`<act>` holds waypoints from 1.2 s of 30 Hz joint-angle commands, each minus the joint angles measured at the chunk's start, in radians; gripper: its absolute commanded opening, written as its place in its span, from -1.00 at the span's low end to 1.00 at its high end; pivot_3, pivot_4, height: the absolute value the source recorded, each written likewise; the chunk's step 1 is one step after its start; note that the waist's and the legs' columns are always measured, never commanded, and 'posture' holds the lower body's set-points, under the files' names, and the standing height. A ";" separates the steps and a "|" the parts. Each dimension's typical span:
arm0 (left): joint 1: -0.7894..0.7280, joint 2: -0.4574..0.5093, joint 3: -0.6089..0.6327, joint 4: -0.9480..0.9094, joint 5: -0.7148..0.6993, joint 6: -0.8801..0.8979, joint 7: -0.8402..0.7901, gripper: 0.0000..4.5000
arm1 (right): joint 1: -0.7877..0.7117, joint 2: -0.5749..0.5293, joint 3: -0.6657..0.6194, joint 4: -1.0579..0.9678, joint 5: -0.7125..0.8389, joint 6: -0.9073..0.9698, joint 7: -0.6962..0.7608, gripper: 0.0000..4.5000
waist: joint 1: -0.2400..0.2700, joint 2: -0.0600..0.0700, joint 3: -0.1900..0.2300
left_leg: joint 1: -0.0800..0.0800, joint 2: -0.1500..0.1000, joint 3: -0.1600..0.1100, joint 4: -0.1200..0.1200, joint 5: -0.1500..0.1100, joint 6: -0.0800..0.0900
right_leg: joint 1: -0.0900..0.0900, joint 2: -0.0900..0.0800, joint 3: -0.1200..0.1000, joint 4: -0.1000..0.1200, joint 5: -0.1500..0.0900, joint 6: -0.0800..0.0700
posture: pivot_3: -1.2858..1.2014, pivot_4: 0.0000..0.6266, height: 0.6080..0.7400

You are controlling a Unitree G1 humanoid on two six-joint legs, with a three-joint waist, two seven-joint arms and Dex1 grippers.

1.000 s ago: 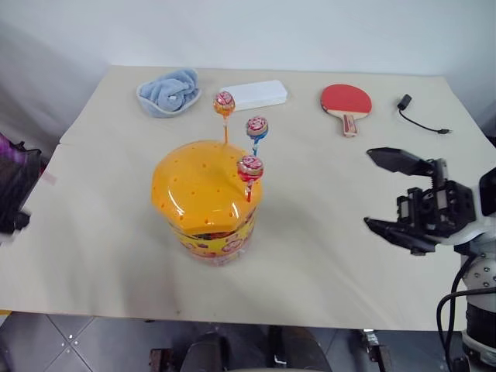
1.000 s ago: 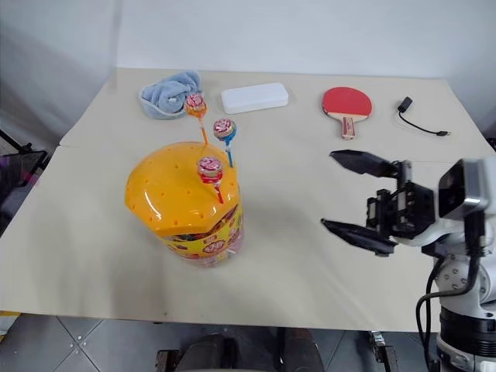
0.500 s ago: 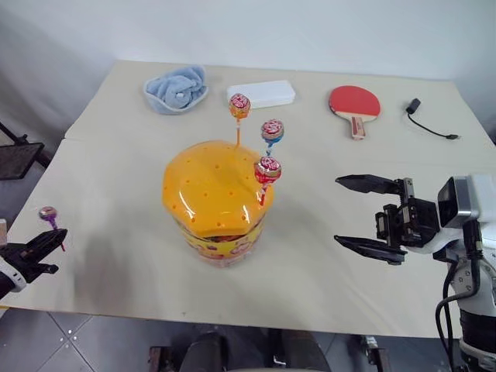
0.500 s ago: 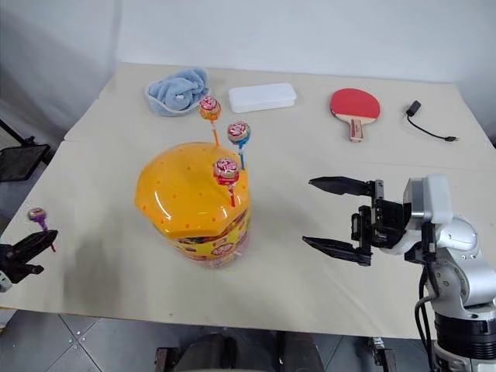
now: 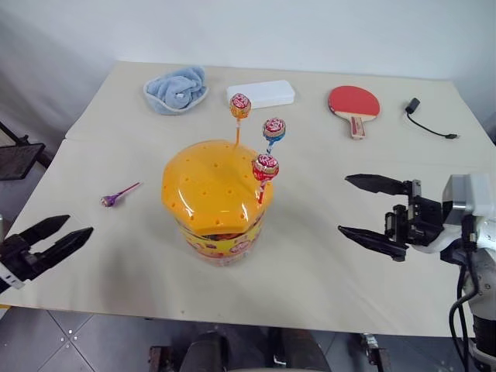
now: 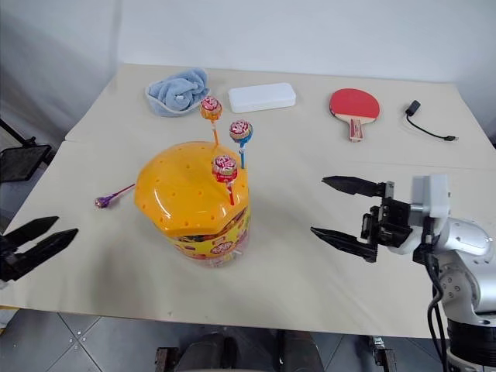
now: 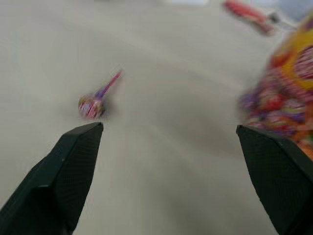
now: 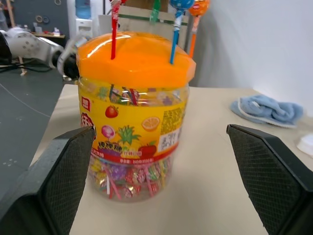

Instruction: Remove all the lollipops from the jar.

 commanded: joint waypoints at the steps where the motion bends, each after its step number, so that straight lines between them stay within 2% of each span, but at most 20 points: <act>1: -0.021 0.043 0.054 -0.045 -0.037 -0.043 -0.085 0.99 | 0.025 -0.055 -0.085 -0.021 0.057 0.031 0.028 1.00 | 0.001 0.001 0.001 | 0.000 0.000 0.000 0.000 0.000 0.000 | 0.000 0.000 0.000 0.000 0.000 0.000 | 0.03 -0.52 1.00; 4: -0.052 0.032 0.016 -0.170 -0.098 -0.018 -0.114 0.99 | 0.035 -0.072 -0.106 -0.009 0.079 0.051 0.041 1.00 | 0.005 0.002 0.001 | 0.000 -0.001 -0.001 0.000 0.001 0.001 | 0.002 -0.002 0.000 0.000 0.000 0.000 | 0.03 -0.52 1.00; 8: -0.112 -0.015 -0.065 -0.314 -0.149 -0.017 -0.085 0.99 | 0.004 -0.039 -0.057 -0.095 0.115 0.073 -0.006 1.00 | 0.003 0.005 0.003 | 0.000 -0.002 -0.002 0.001 0.001 0.002 | 0.003 -0.003 0.000 -0.001 0.001 0.002 | 0.03 -0.52 1.00; 12: -0.122 -0.027 -0.090 -0.332 -0.158 -0.005 -0.077 0.99 | -0.089 -0.008 0.024 -0.161 0.128 0.130 -0.135 1.00 | -0.024 0.008 0.005 | 0.001 -0.002 -0.001 0.000 0.003 0.000 | 0.002 -0.002 0.000 0.000 0.001 0.002 | 0.03 -0.52 1.00; 17: -0.140 -0.039 -0.122 -0.350 -0.200 0.014 -0.088 0.99 | -0.248 0.064 0.185 -0.193 0.125 0.219 -0.258 1.00 | -0.024 0.009 0.005 | 0.001 -0.002 -0.001 0.001 0.006 0.000 | 0.001 -0.002 0.000 0.003 0.001 0.002 | 0.03 -0.52 1.00; 22: -0.154 -0.059 -0.142 -0.401 -0.246 0.035 -0.059 0.99 | -0.340 0.141 0.314 -0.181 0.062 0.241 -0.293 1.00 | -0.020 0.009 0.005 | 0.000 -0.003 -0.003 0.001 0.007 0.000 | 0.001 -0.003 -0.001 0.004 0.001 0.003 | 0.03 -0.52 1.00; 28: -0.149 -0.076 -0.142 -0.439 -0.280 0.034 -0.048 0.99 | -0.415 0.194 0.391 -0.142 0.025 0.248 -0.279 1.00 | -0.023 0.009 0.005 | 0.000 -0.004 -0.003 0.001 0.006 0.001 | 0.001 -0.004 -0.001 0.003 0.002 0.003 | 0.03 -0.52 1.00; 36: -0.130 -0.081 -0.138 -0.449 -0.292 0.034 -0.048 1.00 | -0.460 0.236 0.397 -0.088 0.002 0.225 -0.229 -0.18 | -0.023 0.009 0.005 | -0.001 -0.005 -0.003 0.001 0.006 0.002 | 0.001 -0.004 -0.001 0.003 0.002 0.004 | 0.03 -0.52 1.00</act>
